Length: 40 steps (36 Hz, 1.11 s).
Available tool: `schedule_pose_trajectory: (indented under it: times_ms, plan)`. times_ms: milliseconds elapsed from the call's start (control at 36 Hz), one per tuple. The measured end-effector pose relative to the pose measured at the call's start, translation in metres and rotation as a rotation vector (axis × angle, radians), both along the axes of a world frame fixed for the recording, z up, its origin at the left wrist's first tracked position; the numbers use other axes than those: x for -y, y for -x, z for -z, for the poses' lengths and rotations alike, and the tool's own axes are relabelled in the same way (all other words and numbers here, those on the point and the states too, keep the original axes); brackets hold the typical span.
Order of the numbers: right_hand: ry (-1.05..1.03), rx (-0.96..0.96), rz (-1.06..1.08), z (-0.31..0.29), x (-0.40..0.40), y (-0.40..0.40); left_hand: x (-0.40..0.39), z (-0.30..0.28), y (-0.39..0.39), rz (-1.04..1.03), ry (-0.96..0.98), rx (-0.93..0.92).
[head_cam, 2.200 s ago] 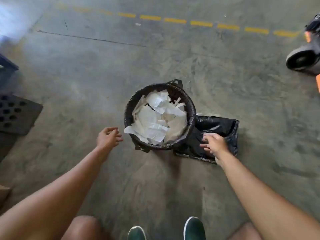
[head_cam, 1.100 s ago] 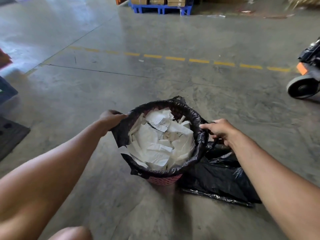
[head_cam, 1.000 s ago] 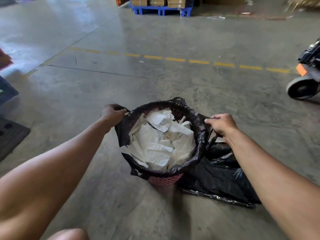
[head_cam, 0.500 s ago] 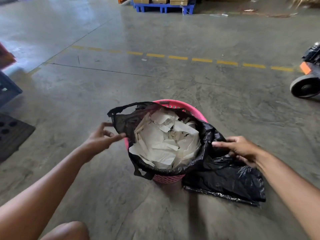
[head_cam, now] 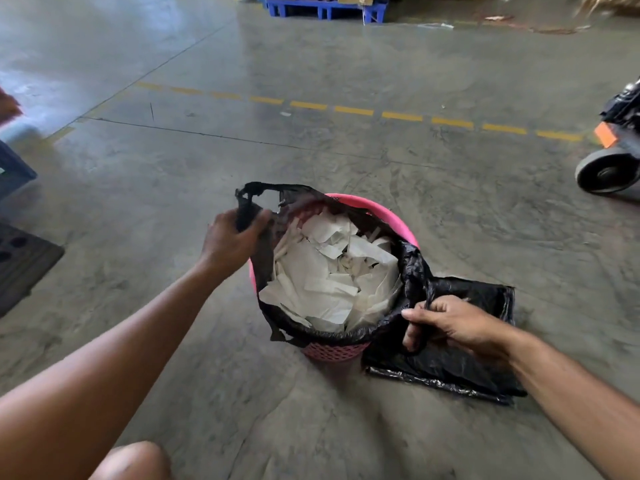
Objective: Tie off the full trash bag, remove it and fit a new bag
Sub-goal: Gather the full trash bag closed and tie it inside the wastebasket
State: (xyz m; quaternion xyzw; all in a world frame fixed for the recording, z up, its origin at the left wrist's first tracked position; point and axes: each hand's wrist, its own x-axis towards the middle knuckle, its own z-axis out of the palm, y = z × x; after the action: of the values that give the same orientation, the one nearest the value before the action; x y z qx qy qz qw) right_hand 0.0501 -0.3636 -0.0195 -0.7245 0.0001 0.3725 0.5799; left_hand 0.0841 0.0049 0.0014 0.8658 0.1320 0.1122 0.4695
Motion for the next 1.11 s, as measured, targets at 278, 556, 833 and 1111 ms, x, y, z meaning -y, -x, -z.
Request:
schedule_pose_trajectory:
  times_ms: [278,556,833,1111]
  plan:
    - [-0.194,0.110,0.469,-0.090,0.038,-0.040,-0.044,-0.029,-0.003,-0.073,0.406,0.076]
    - [0.130,0.553,0.412,-0.095,-0.014,-0.067,0.018,-0.047,-0.032,0.111,-0.172,-0.162]
    - [0.159,0.680,0.482,-0.089,-0.015,-0.060,0.064,-0.058,-0.009,0.574,-0.803,-0.255]
    - [0.035,0.678,0.450,-0.094,-0.015,-0.050,0.079,-0.011,-0.001,0.675,-0.810,-0.272]
